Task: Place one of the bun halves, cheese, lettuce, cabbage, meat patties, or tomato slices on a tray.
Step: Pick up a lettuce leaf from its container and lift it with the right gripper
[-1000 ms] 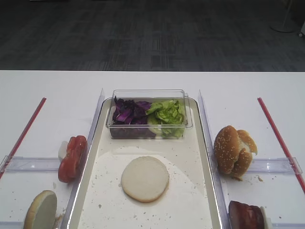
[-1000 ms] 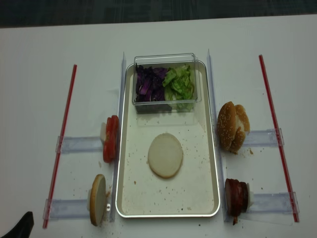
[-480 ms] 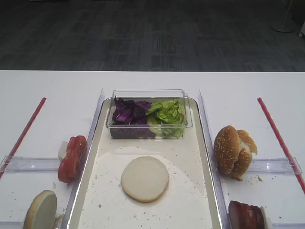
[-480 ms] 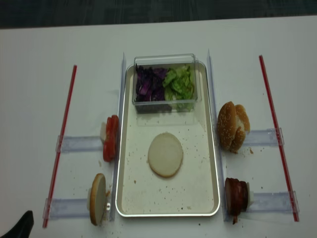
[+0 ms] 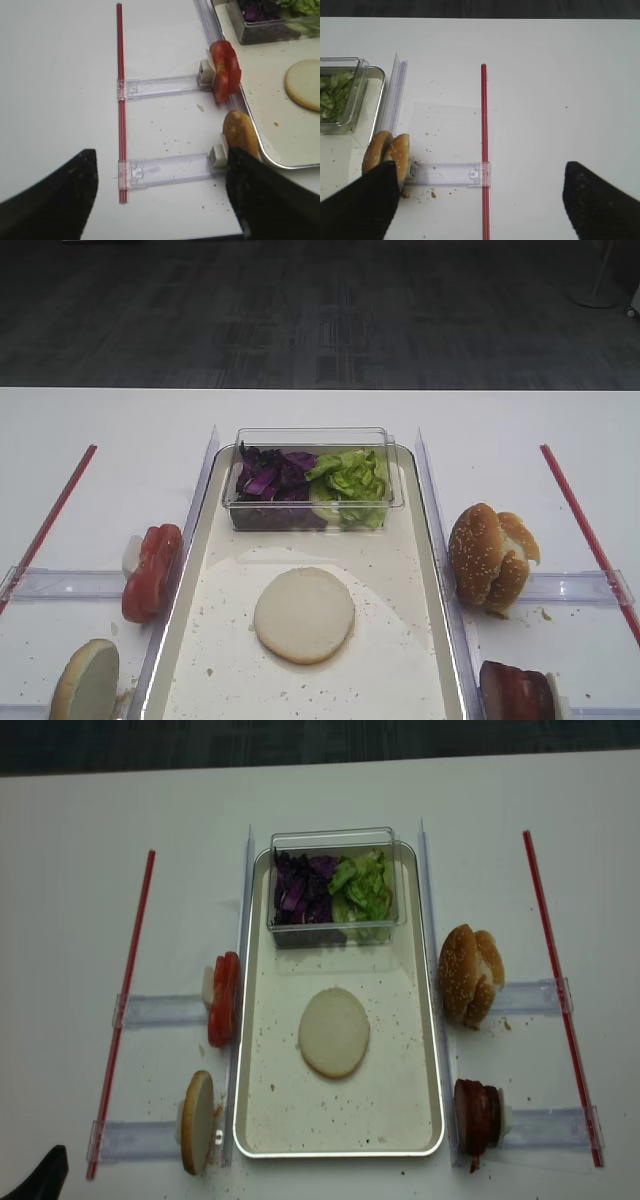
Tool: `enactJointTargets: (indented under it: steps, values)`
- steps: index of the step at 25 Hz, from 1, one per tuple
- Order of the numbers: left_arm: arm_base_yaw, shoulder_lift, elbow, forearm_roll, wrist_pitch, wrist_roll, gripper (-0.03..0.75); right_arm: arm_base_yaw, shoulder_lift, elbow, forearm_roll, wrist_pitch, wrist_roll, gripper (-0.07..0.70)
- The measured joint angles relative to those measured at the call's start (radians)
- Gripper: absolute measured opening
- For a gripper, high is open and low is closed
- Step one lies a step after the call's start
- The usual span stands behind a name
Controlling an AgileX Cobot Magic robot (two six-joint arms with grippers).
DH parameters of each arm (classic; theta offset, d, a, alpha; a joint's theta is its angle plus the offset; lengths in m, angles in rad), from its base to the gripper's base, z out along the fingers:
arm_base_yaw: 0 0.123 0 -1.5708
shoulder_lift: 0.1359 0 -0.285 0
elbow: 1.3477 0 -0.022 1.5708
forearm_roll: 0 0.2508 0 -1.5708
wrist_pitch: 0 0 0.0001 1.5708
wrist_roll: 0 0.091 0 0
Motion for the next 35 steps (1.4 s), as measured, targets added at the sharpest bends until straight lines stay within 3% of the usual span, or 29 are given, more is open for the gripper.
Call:
enactJointTargets:
  steps: [19, 35]
  values:
    - [0.0, 0.0, 0.0, 0.0, 0.0, 0.0, 0.491, 0.0, 0.921, -0.518, 0.034, -0.03, -0.005, 0.675]
    - [0.0, 0.0, 0.0, 0.0, 0.0, 0.0, 0.491, 0.0, 1.256, -0.716, 0.072, -0.015, -0.005, 0.675]
